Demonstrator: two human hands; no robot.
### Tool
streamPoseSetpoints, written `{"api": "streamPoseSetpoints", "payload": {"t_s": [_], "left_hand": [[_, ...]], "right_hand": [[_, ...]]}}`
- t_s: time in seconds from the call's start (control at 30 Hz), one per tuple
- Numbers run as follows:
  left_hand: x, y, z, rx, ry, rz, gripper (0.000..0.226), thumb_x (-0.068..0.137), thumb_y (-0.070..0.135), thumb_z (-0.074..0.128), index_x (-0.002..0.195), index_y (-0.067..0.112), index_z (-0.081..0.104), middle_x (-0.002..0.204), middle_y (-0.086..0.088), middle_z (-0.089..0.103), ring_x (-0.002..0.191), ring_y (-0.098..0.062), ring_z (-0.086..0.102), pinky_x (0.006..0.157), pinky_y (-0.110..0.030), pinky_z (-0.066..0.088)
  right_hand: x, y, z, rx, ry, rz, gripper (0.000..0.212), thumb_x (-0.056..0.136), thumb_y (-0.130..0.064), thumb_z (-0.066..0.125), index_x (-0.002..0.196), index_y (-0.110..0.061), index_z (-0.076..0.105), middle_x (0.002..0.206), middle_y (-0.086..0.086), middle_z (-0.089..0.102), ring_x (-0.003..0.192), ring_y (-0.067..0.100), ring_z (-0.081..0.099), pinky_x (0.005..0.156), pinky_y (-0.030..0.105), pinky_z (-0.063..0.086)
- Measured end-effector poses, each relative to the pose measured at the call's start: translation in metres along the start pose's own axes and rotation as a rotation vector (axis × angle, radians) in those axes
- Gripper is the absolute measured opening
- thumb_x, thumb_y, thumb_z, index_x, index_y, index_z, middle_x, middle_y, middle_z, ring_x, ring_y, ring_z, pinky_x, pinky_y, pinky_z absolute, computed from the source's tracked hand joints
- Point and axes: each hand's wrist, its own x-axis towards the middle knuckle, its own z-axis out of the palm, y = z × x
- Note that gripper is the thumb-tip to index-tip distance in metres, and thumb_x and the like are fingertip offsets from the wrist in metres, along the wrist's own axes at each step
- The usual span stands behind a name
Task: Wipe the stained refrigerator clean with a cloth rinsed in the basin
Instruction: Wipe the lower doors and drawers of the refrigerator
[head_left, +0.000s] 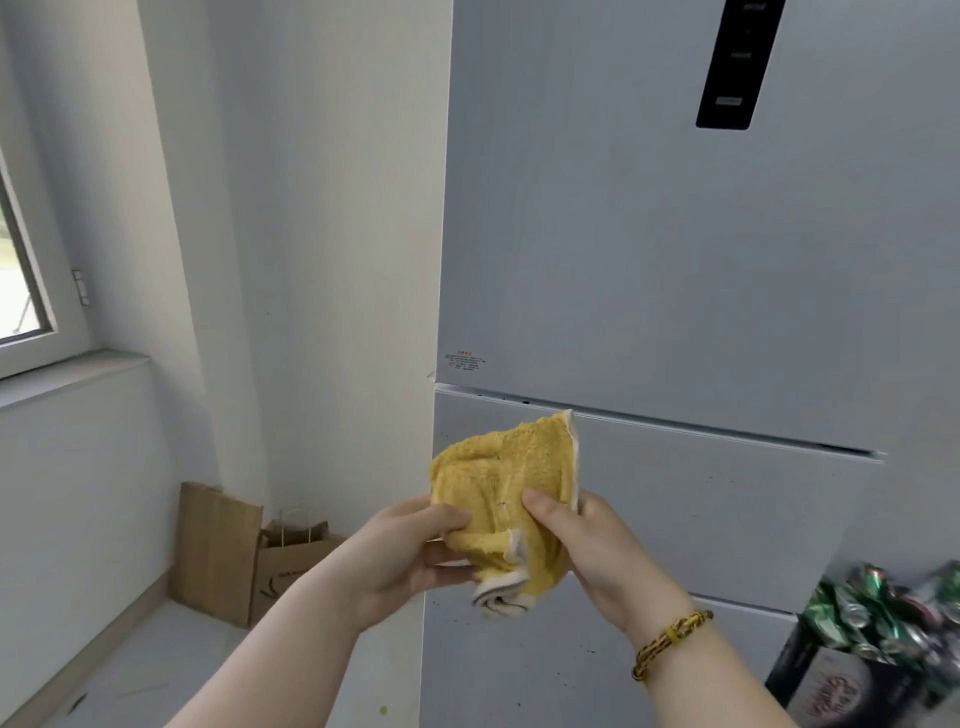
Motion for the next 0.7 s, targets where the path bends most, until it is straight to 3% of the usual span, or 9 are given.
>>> {"api": "streamPoseSetpoints", "payload": {"t_s": [0.1, 0.17, 0.27, 0.37, 0.43, 0.53, 0.57, 0.63, 0.7], "left_hand": [[0.007, 0.006, -0.009, 0.12, 0.05, 0.066, 0.02, 0.085, -0.007, 0.049, 0.096, 0.004, 0.062, 0.081, -0.009, 0.071, 0.072, -0.02, 0.067, 0.067, -0.032, 0.057], [0.008, 0.01, -0.016, 0.137, 0.056, 0.125, 0.026, 0.081, -0.009, 0.056, 0.099, 0.009, 0.062, 0.088, -0.01, 0.072, 0.078, -0.024, 0.068, 0.075, -0.039, 0.055], [0.01, 0.013, -0.027, 0.093, 0.009, 0.174, 0.03, 0.081, -0.009, 0.056, 0.1, 0.012, 0.063, 0.094, -0.013, 0.072, 0.079, -0.026, 0.068, 0.075, -0.039, 0.054], [0.013, 0.009, -0.029, -0.004, -0.065, 0.169, 0.031, 0.069, -0.004, 0.062, 0.094, 0.013, 0.07, 0.096, -0.015, 0.071, 0.078, -0.025, 0.069, 0.072, -0.037, 0.055], [0.015, 0.008, -0.03, -0.082, -0.079, 0.164, 0.026, 0.076, -0.009, 0.059, 0.081, 0.01, 0.075, 0.09, -0.015, 0.072, 0.074, -0.024, 0.07, 0.07, -0.036, 0.055], [0.014, 0.011, -0.029, -0.155, -0.112, 0.141, 0.043, 0.082, -0.012, 0.039, 0.064, 0.005, 0.074, 0.074, -0.017, 0.071, 0.061, -0.024, 0.069, 0.054, -0.031, 0.058], [0.013, 0.013, -0.027, -0.173, -0.114, 0.139, 0.046, 0.082, -0.013, 0.036, 0.058, 0.003, 0.072, 0.069, -0.017, 0.07, 0.056, -0.024, 0.068, 0.047, -0.029, 0.056], [0.012, 0.015, -0.027, -0.206, -0.075, 0.146, 0.055, 0.084, -0.016, 0.031, 0.048, 0.002, 0.068, 0.067, -0.016, 0.07, 0.051, -0.023, 0.067, 0.038, -0.027, 0.052], [0.013, 0.015, -0.027, -0.187, -0.081, 0.163, 0.041, 0.081, -0.007, 0.044, 0.051, 0.003, 0.069, 0.081, -0.014, 0.072, 0.059, -0.024, 0.068, 0.039, -0.029, 0.051]], "right_hand": [[0.0, -0.001, -0.005, 0.025, -0.068, 0.048, 0.011, 0.091, -0.022, 0.05, 0.098, -0.021, 0.058, 0.098, -0.005, 0.067, 0.093, 0.01, 0.063, 0.077, 0.022, 0.054], [-0.001, -0.003, -0.012, 0.01, -0.097, 0.07, 0.014, 0.091, -0.021, 0.05, 0.102, -0.015, 0.056, 0.086, -0.003, 0.068, 0.072, 0.009, 0.065, 0.056, 0.019, 0.053], [-0.001, 0.003, -0.024, 0.033, -0.05, 0.1, 0.008, 0.094, -0.016, 0.047, 0.096, -0.011, 0.052, 0.047, -0.005, 0.052, 0.034, 0.006, 0.042, 0.03, 0.015, 0.029], [-0.001, 0.004, -0.029, 0.106, -0.05, 0.083, 0.008, 0.092, -0.012, 0.047, 0.089, -0.009, 0.054, 0.043, -0.004, 0.05, 0.032, 0.007, 0.041, 0.028, 0.015, 0.029], [-0.001, 0.005, -0.03, 0.195, -0.085, 0.052, 0.008, 0.083, -0.012, 0.058, 0.084, -0.004, 0.056, 0.046, 0.0, 0.056, 0.033, 0.009, 0.048, 0.029, 0.016, 0.036], [0.004, 0.01, -0.036, 0.307, -0.154, 0.007, 0.046, 0.047, -0.029, 0.089, 0.077, -0.003, 0.066, 0.058, 0.009, 0.062, 0.044, 0.016, 0.058, 0.037, 0.021, 0.046], [0.002, 0.008, -0.037, 0.293, -0.152, 0.003, 0.042, 0.047, -0.03, 0.09, 0.076, -0.007, 0.071, 0.065, 0.011, 0.065, 0.051, 0.018, 0.061, 0.042, 0.023, 0.048], [0.003, 0.009, -0.04, 0.305, -0.126, -0.009, 0.007, 0.075, -0.014, 0.069, 0.078, -0.015, 0.076, 0.078, 0.008, 0.071, 0.066, 0.018, 0.067, 0.053, 0.025, 0.054], [0.005, 0.01, -0.041, 0.384, -0.116, 0.048, 0.046, 0.09, 0.004, 0.033, 0.084, -0.014, 0.075, 0.086, 0.008, 0.073, 0.075, 0.016, 0.07, 0.06, 0.026, 0.056]]}}
